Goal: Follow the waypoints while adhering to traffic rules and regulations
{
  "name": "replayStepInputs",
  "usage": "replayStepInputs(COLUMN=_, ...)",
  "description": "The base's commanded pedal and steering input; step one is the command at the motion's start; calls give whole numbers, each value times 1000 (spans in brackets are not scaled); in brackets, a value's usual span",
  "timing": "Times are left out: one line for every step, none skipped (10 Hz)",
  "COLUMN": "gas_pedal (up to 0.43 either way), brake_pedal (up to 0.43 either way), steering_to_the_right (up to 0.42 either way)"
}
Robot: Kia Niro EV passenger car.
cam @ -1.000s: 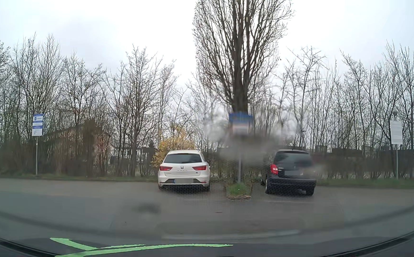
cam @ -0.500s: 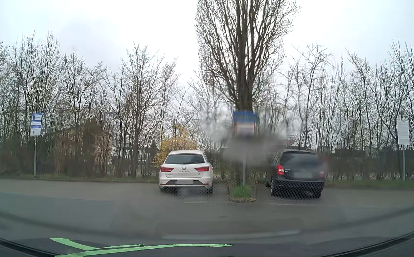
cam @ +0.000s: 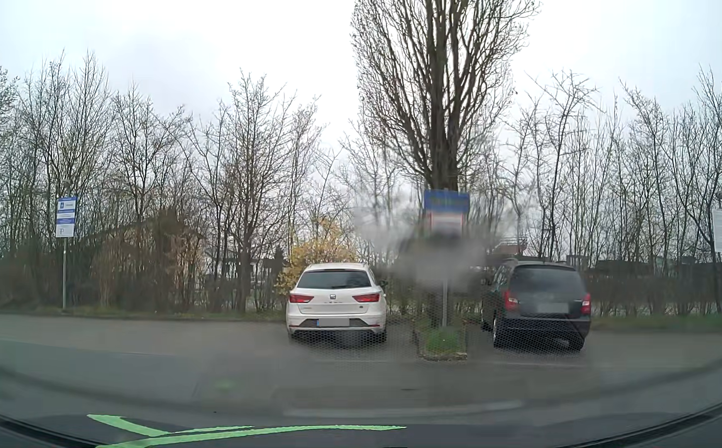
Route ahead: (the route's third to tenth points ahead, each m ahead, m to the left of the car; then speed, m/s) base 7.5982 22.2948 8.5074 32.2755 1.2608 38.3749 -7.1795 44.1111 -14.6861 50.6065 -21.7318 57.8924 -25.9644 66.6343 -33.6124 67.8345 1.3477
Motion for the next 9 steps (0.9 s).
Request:
replayStepInputs(gas_pedal=189, brake_pedal=0, steering_to_the_right=-377)
replayStepInputs(gas_pedal=197, brake_pedal=0, steering_to_the_right=-431)
replayStepInputs(gas_pedal=197, brake_pedal=0, steering_to_the_right=-499)
replayStepInputs(gas_pedal=197, brake_pedal=0, steering_to_the_right=-551)
replayStepInputs(gas_pedal=197, brake_pedal=0, steering_to_the_right=-616)
replayStepInputs(gas_pedal=197, brake_pedal=0, steering_to_the_right=-645)
replayStepInputs(gas_pedal=197, brake_pedal=0, steering_to_the_right=-674)
replayStepInputs(gas_pedal=197, brake_pedal=0, steering_to_the_right=-696)
replayStepInputs(gas_pedal=197, brake_pedal=0, steering_to_the_right=-720)
